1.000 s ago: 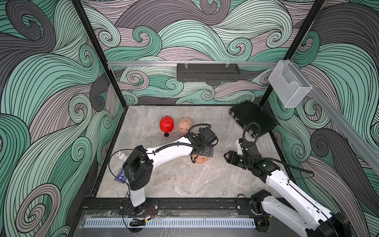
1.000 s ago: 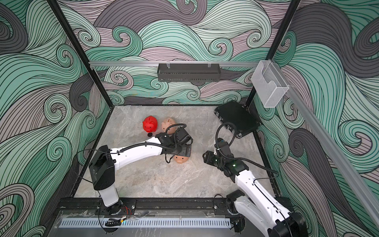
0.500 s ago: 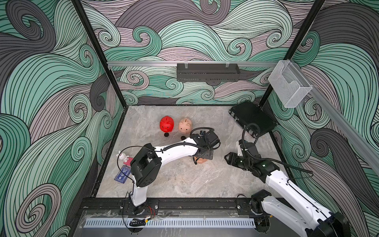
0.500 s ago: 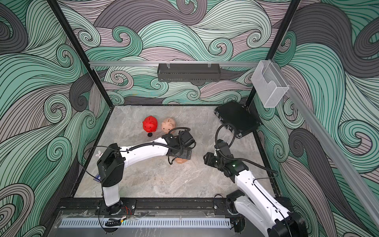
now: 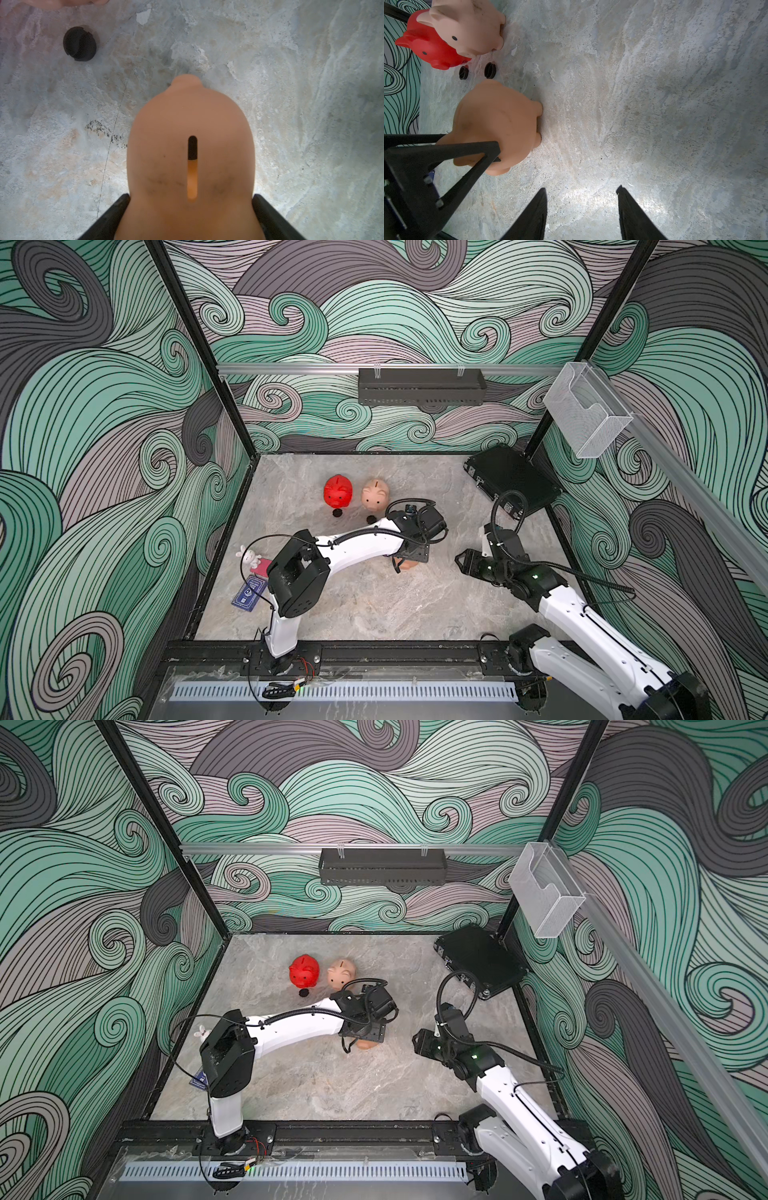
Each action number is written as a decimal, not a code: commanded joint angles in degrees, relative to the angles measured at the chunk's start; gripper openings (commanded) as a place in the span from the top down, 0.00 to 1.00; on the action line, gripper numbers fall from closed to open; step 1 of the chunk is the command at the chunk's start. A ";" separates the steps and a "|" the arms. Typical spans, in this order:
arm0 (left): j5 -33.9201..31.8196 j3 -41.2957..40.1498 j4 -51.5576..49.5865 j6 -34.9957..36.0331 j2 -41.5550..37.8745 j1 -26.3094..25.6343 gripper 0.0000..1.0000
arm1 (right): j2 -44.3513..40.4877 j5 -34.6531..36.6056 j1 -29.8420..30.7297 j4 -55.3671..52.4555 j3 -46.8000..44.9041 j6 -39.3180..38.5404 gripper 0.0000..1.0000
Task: Open piggy banks
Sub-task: Adjust the piggy bank at the center of the board.
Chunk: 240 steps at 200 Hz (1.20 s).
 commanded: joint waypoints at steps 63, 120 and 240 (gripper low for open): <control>7.86 -4.27 6.90 3.57 -5.67 1.11 0.20 | -4.43 -10.12 -0.24 7.29 -1.89 -3.84 0.45; 22.30 -21.55 26.29 5.87 -17.68 6.42 0.23 | -4.41 -10.40 -0.23 6.47 -1.78 -5.71 0.46; 43.81 -44.65 53.47 0.78 -25.25 19.31 0.26 | 1.25 -10.75 7.51 12.27 -0.07 -5.71 0.45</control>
